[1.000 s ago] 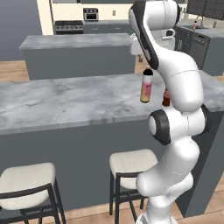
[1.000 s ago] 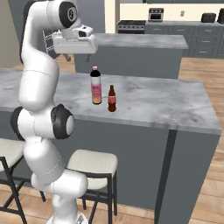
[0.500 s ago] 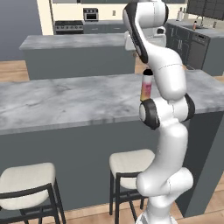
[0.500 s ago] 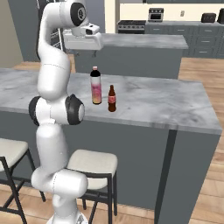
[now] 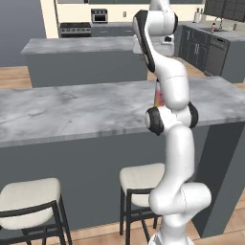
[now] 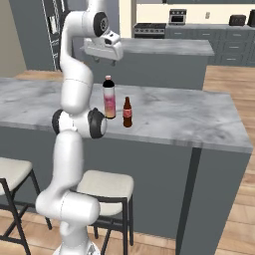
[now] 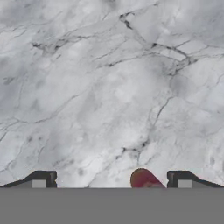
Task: Place the large bottle from the dining counter next to the other large bottle outside the sink, and place the small bottle from the dining counter next to the other small bottle inside the sink.
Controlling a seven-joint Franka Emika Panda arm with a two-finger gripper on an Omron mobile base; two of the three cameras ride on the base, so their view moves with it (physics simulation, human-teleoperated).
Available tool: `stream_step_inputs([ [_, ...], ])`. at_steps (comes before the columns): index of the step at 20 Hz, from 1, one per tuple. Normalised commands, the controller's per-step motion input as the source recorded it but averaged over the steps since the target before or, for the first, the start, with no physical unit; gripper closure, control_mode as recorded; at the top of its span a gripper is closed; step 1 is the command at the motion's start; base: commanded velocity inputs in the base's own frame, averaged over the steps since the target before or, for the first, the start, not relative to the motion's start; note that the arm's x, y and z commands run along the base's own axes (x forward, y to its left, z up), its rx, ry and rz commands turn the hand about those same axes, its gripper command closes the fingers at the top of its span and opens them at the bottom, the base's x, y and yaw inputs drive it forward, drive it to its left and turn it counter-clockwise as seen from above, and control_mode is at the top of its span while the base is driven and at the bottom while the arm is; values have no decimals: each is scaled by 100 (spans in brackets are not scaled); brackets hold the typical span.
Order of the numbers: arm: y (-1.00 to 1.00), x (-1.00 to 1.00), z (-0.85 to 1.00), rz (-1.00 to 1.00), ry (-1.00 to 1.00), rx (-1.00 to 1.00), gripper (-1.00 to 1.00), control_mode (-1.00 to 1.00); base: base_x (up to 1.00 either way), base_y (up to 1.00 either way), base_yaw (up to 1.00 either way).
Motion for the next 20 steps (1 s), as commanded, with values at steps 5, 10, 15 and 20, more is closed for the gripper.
stream_step_inputs([
  [5,-3,-1,0,-3,-4,4,-100,-100,0,0,0],
  [10,0,0,9,-1,7,0,-100,-100,0,0,0],
  [15,0,-19,17,0,17,0,-100,-100,0,0,0],
  [20,0,-8,41,0,22,-3,-100,-100,0,0,0],
])
